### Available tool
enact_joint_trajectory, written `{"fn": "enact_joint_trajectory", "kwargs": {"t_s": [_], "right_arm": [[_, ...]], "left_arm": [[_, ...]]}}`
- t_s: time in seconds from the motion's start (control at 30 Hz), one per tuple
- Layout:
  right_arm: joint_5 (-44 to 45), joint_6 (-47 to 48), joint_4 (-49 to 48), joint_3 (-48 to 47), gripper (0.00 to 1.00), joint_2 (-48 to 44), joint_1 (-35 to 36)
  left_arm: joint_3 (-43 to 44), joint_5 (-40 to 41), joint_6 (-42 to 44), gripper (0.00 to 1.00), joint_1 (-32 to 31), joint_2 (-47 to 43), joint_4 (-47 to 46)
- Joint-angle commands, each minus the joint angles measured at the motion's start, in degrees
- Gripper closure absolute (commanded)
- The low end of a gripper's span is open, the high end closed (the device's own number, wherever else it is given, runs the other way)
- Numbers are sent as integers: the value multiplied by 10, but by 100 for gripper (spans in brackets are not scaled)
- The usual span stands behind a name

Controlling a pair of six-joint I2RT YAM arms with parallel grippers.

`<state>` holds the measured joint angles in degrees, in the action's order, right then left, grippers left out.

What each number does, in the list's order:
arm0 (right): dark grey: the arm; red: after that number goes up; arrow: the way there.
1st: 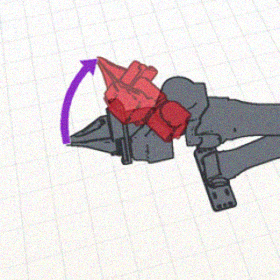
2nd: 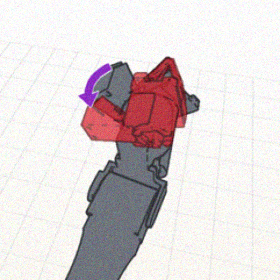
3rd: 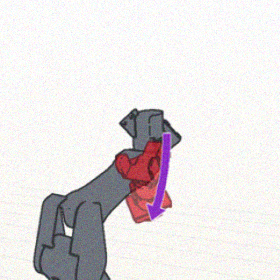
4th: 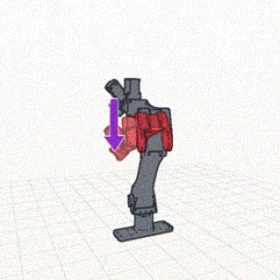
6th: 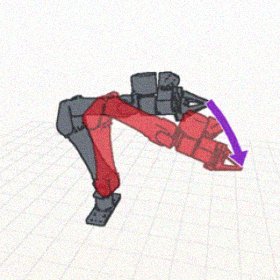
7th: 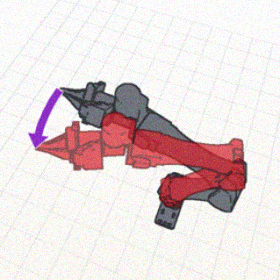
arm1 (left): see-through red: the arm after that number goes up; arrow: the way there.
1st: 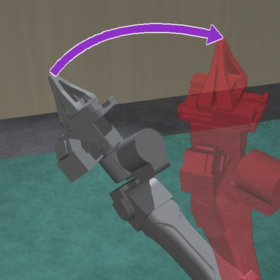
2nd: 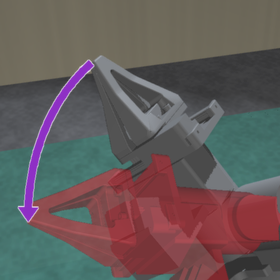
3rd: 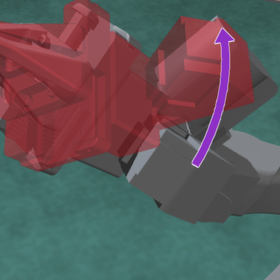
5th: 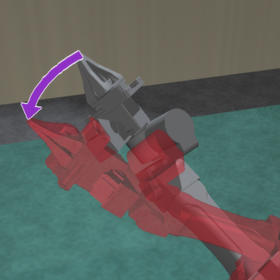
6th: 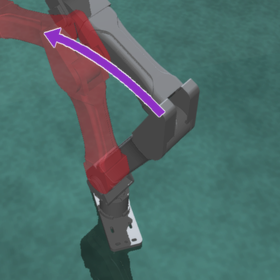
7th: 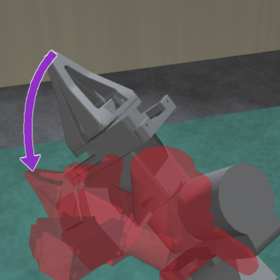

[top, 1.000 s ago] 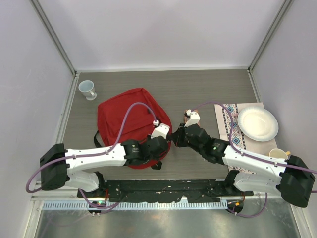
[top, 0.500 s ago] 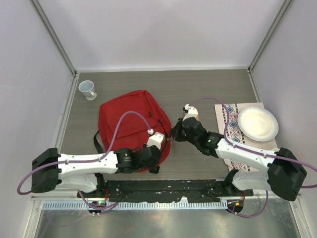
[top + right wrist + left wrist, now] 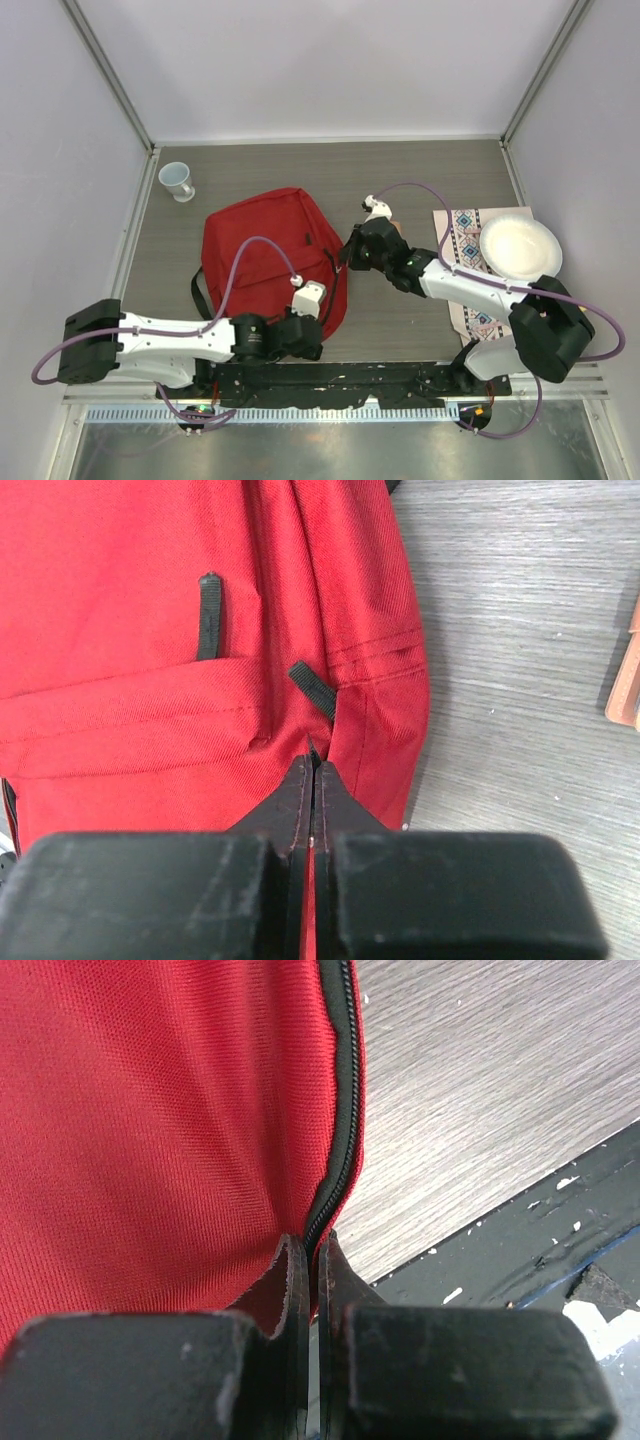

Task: Pack the student bag
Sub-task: Zip the student bag at the center of the board.

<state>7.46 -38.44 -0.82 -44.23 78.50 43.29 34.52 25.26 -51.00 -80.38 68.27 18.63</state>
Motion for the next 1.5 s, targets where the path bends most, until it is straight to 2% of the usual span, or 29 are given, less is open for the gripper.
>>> {"fn": "enact_joint_trajectory", "kwargs": {"t_s": [0.0, 0.3, 0.6, 0.63, 0.67, 0.73, 0.77, 0.8, 0.87, 0.9, 0.97, 1.03, 1.2, 1.47], "right_arm": [[40, 20, -81, -51, 99, 3, -29], [37, 26, -94, -57, 99, 18, -40], [9, 37, -134, -86, 99, 64, -63], [-2, 42, -131, -89, 99, 57, -62], [-7, 40, -132, -85, 99, 52, -61], [-17, 39, -131, -75, 99, 30, -58], [-21, 38, -125, -62, 99, 20, -55], [-21, 36, -125, -54, 99, 11, -52], [-23, 30, -121, -27, 99, -23, -44], [-22, 27, -118, -19, 99, -33, -39], [-16, 22, -106, -2, 99, -58, -26], [-10, 20, -100, 11, 99, -73, -16], [4, 14, -85, 44, 99, -118, -2], [13, 34, -59, 39, 99, -140, -2]], "left_arm": [[-34, -35, -64, 100, -31, -32, 31], [-82, -36, -89, 100, -40, -101, 22], [-93, -28, -104, 100, -56, -124, 25], [-86, -8, -107, 98, -57, -125, 33], [-77, 10, -115, 88, -57, -128, 46], [-47, 41, -118, 75, -56, -135, 75], [-36, 80, -123, 48, -57, -145, 88], [-19, 101, -125, 35, -56, -150, 91], [-2, 165, -122, 18, -55, -161, 97], [18, 186, -106, 13, -53, -162, 98], [35, 214, -86, 8, -41, -163, 88], [54, 212, -47, 6, -24, -158, 70], [74, 151, 1, 5, 35, -116, -19], [125, 124, 14, 9, 38, 46, -112]]}}
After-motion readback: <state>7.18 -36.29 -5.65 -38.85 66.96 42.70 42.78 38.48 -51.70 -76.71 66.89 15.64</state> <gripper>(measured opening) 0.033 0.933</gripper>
